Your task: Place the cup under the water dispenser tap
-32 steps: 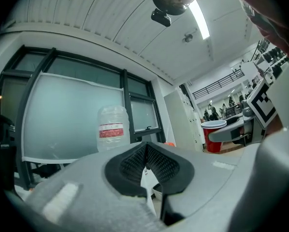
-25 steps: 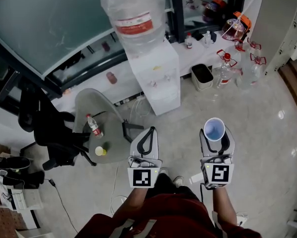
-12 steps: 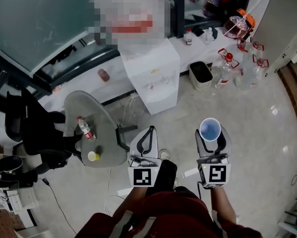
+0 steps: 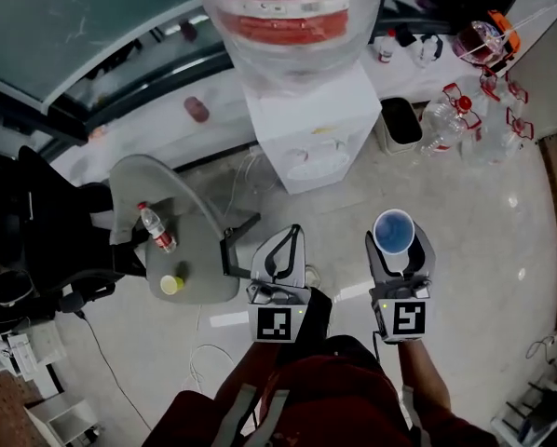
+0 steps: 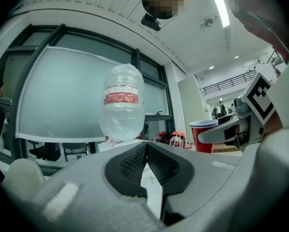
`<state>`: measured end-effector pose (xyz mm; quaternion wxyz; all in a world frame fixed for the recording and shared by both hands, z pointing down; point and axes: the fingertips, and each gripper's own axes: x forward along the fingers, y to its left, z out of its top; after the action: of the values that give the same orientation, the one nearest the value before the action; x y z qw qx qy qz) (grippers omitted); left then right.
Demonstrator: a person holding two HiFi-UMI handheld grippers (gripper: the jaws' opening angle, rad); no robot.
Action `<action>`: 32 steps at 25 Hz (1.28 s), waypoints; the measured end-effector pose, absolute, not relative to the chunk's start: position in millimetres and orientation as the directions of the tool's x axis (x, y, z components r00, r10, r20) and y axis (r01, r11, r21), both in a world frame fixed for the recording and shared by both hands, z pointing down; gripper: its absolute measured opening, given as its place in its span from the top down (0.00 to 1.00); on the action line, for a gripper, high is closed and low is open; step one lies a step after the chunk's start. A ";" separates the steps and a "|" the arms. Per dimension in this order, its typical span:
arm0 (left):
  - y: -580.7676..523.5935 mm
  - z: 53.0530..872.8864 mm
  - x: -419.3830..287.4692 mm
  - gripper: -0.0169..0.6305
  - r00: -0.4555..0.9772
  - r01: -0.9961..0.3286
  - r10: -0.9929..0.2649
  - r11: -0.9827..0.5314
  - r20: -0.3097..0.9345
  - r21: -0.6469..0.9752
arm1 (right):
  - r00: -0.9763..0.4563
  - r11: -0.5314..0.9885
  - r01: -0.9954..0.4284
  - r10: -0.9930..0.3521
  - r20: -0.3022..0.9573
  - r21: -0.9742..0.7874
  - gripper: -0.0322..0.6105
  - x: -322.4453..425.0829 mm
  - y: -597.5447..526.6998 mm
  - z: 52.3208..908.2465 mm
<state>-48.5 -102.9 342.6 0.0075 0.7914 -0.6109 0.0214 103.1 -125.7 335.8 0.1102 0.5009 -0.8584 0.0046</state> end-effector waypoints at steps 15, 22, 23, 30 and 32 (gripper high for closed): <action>-168.3 461.5 -55.4 0.98 0.175 -0.985 -0.981 -0.174 0.083 0.011 | -0.543 0.576 -0.816 -0.791 0.280 0.044 0.49 88.8 -215.2 481.9; -199.2 525.0 -24.9 0.98 0.090 -0.996 -0.991 -0.092 0.101 -0.011 | -0.602 0.643 -0.765 -0.731 0.322 0.028 0.49 110.0 -256.8 559.0; -201.7 533.0 -20.5 0.98 0.074 -0.997 -0.992 -0.075 0.102 -0.009 | -0.619 0.662 -0.749 -0.713 0.328 0.024 0.49 111.4 -259.2 569.9; -208.9 601.0 5.9 0.98 -0.034 -0.999 -0.989 0.033 0.141 -0.007 | -0.726 0.772 -0.636 -0.602 0.331 0.009 0.49 108.8 -268.4 637.6; -209.5 622.1 9.2 0.98 -0.052 -0.999 -0.987 0.051 0.155 -0.007 | -0.739 0.783 -0.622 -0.588 0.329 0.002 0.49 107.4 -269.5 656.9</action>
<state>9.2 -209.5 622.1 0.0540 0.6865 -0.7229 0.0561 107.4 -269.5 656.9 0.1579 0.3250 -0.9309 0.0538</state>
